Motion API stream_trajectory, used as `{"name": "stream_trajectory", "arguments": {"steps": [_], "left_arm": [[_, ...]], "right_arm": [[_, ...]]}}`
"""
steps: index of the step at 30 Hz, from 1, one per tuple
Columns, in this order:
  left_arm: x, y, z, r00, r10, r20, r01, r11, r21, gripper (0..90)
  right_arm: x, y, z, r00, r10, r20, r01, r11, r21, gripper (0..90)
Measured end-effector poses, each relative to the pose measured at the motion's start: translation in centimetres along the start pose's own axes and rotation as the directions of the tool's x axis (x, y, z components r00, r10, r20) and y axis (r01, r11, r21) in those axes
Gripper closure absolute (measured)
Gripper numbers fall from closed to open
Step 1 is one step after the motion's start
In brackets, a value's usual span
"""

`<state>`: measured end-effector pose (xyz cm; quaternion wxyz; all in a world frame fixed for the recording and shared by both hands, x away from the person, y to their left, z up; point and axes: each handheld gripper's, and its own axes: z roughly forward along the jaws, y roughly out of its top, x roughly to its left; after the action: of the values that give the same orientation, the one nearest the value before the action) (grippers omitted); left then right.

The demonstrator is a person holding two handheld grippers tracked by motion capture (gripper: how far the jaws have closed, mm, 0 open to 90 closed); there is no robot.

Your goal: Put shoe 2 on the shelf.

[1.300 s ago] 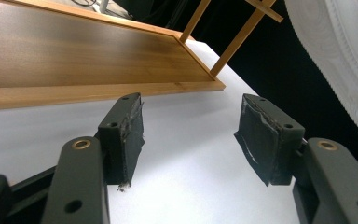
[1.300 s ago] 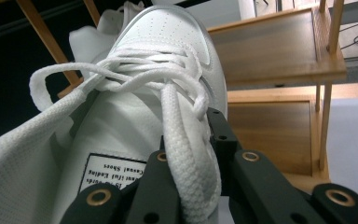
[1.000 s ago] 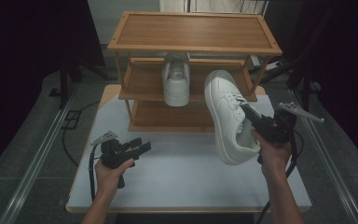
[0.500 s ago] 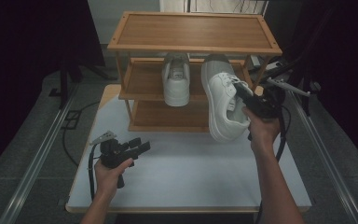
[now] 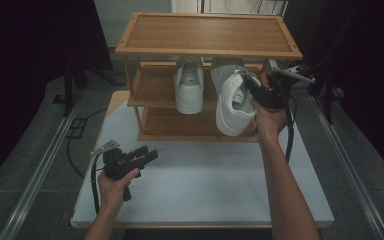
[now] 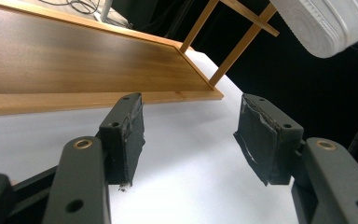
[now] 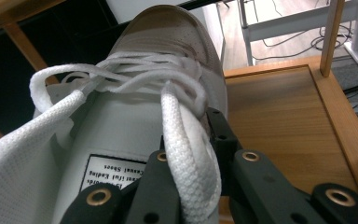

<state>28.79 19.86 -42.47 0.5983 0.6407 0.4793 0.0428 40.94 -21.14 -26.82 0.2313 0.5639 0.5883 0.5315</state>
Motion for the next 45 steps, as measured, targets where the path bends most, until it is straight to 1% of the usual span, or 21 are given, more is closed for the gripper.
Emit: {"name": "stream_trajectory", "arguments": {"steps": [3, 4, 6, 7, 11, 12, 14, 16, 23, 24, 27, 28, 33, 34, 35, 36, 41, 45], "left_arm": [[0.1, 0.0, 0.0, 1.0, -0.001, 0.0, 0.001, 1.0, 0.0, 41.1], [0.1, 0.0, -0.1, 1.0, 0.0, 0.0, 0.0, 1.0, 0.002, 41.1], [0.1, 0.0, 0.0, 1.0, 0.0, 0.0, 0.0, 1.0, 0.003, 41.1], [0.1, 0.0, 0.0, 1.0, -0.001, -0.002, 0.001, 1.0, 0.003, 41.1], [0.2, 0.0, 0.0, 1.0, -0.001, -0.001, 0.001, 1.0, 0.005, 41.0], [0.2, -0.1, 0.0, 1.0, -0.002, 0.001, 0.002, 1.0, 0.006, 41.0], [0.2, -0.1, 0.0, 1.0, -0.003, 0.002, 0.003, 1.0, 0.006, 41.1], [0.2, -0.1, 0.0, 1.0, -0.005, 0.005, 0.005, 1.0, 0.004, 41.1], [0.3, 0.0, -0.2, 1.0, -0.006, 0.006, 0.006, 1.0, 0.002, 41.1], [0.4, 0.0, -0.3, 0.9999, -0.009, 0.005, 0.009, 1.0, 0.002, 41.1], [0.4, 0.0, -0.3, 0.9999, -0.011, 0.004, 0.011, 0.9999, 0.003, 41.1], [0.4, 0.0, -0.4, 0.9999, -0.011, 0.004, 0.011, 0.9999, 0.002, 41.1], [0.5, 0.0, -0.4, 0.9999, -0.011, 0.003, 0.011, 0.9999, 0.002, 41.1], [0.5, 0.0, -0.4, 0.9999, -0.012, 0.003, 0.012, 0.9999, 0.003, 41.1], [0.5, 0.0, -0.4, 0.9999, -0.012, 0.004, 0.012, 0.9999, 0.003, 41.1], [0.5, 0.0, -0.4, 0.9999, -0.011, 0.003, 0.011, 0.9999, 0.003, 41.1], [0.5, 0.0, -0.4, 0.9999, -0.012, 0.001, 0.012, 0.9999, 0.003, 41.1], [0.5, -0.1, -0.4, 0.9999, -0.012, 0.001, 0.012, 0.9999, 0.003, 41.2]], "right_arm": [[-0.1, 0.1, 0.8, 0.9998, 0.011, 0.014, -0.011, 1.0, 0.002, 84.8], [-0.1, 0.1, 0.8, 0.9998, 0.011, 0.014, -0.011, 1.0, 0.002, 84.8], [-0.1, 0.2, 1.5, 0.9995, 0.01, 0.028, -0.01, 1.0, -0.006, 84.8], [-0.1, 0.2, 1.7, 0.9993, 0.018, 0.033, -0.018, 1.0, -0.001, 84.8], [0.0, 0.3, 2.3, 0.9987, 0.024, 0.044, -0.024, 1.0, 0.0, 84.7], [0.1, 0.3, 2.7, 0.9983, 0.03, 0.051, -0.03, 1.0, 0.0, 84.7], [0.0, 0.3, 2.9, 0.9982, 0.027, 0.054, -0.027, 1.0, 0.001, 84.7], [0.1, 0.3, 3.5, 0.9974, 0.035, 0.064, -0.035, 0.999, -0.002, 84.7], [0.3, 0.3, 4.3, 0.9959, 0.041, 0.081, -0.041, 0.999, -0.007, 84.6], [0.3, 0.3, 4.6, 0.9954, 0.052, 0.08, -0.052, 0.999, -0.01, 84.6], [0.4, 0.3, 4.9, 0.9946, 0.064, 0.082, -0.063, 0.998, -0.016, 84.6], [0.4, 0.2, 5.0, 0.9943, 0.06, 0.088, -0.059, 0.998, -0.013, 84.6], [0.5, 0.4, 5.4, 0.9939, 0.062, 0.091, -0.061, 0.998, -0.016, 84.4], [0.6, 0.4, 5.4, 0.993, 0.075, 0.091, -0.074, 0.997, -0.017, 84.3], [0.6, 0.5, 5.5, 0.993, 0.074, 0.092, -0.073, 0.997, -0.017, 84.3], [0.6, 0.5, 5.6, 0.9922, 0.083, 0.093, -0.081, 0.996, -0.022, 84.3], [0.5, 0.5, 5.8, 0.9929, 0.076, 0.091, -0.073, 0.997, -0.03, 84.1], [0.7, 0.4, 5.9, 0.9927, 0.085, 0.086, -0.082, 0.996, -0.04, 83.0]]}}
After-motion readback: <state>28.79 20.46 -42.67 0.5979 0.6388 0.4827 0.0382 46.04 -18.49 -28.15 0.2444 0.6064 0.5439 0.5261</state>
